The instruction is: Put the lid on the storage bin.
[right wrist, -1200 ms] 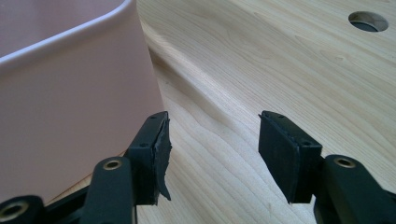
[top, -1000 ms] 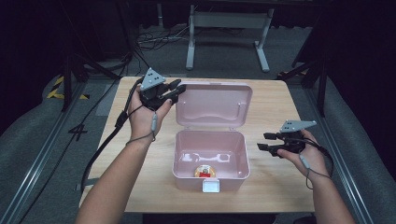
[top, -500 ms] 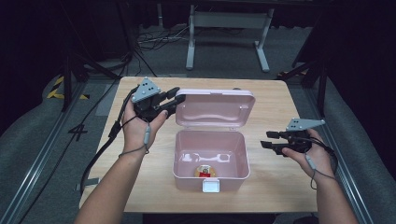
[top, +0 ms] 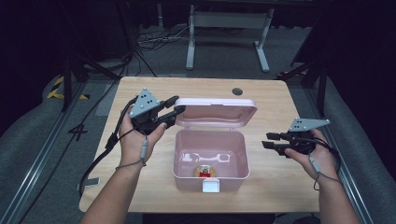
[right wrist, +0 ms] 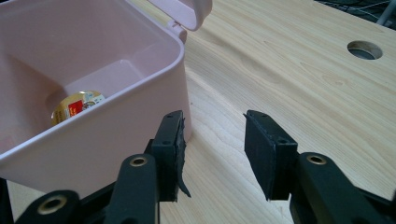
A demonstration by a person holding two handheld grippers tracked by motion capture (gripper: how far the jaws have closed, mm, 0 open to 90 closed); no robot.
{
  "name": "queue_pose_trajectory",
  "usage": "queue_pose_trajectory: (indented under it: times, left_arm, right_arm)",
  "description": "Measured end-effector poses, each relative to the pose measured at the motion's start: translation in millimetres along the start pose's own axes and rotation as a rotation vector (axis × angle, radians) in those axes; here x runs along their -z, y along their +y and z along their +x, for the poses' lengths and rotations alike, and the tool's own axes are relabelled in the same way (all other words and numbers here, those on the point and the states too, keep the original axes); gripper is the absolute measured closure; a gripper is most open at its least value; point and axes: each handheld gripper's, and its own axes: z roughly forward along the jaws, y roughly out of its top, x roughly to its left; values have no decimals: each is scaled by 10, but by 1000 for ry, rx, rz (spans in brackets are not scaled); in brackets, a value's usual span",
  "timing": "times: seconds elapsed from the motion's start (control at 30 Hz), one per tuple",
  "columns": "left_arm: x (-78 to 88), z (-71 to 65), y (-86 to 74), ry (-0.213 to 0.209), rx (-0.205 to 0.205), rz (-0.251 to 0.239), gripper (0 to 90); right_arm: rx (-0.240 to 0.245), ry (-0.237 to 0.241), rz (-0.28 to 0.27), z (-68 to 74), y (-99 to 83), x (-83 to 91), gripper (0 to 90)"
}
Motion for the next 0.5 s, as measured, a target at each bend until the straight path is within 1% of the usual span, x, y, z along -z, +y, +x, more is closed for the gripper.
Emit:
queue_pose_trajectory:
  times: [0.1, 0.13, 0.17, 0.27, 0.43, 0.5]
  left_arm:
    - [10, 14, -11, -13, 5, 2, 640]
    - [16, 16, -13, -18, 6, 1, 634]
    - [21, 10, -19, -20, 5, 13, 633]
    - [30, 0, -33, -25, 3, 21, 636]
    - [49, -11, -47, -31, 7, 25, 626]
    - [62, -24, -51, -31, 2, 31, 619]
  right_arm:
    - [-1, 5, -2, 23, 12, 12, 593]
    - [2, 10, -1, 53, 25, 21, 604]
    - [3, 12, -1, 62, 29, 22, 608]
    - [4, 21, -5, 97, 49, 33, 617]
    - [-1, 53, -26, 164, 85, 46, 642]
    - [4, 51, -23, 189, 99, 55, 659]
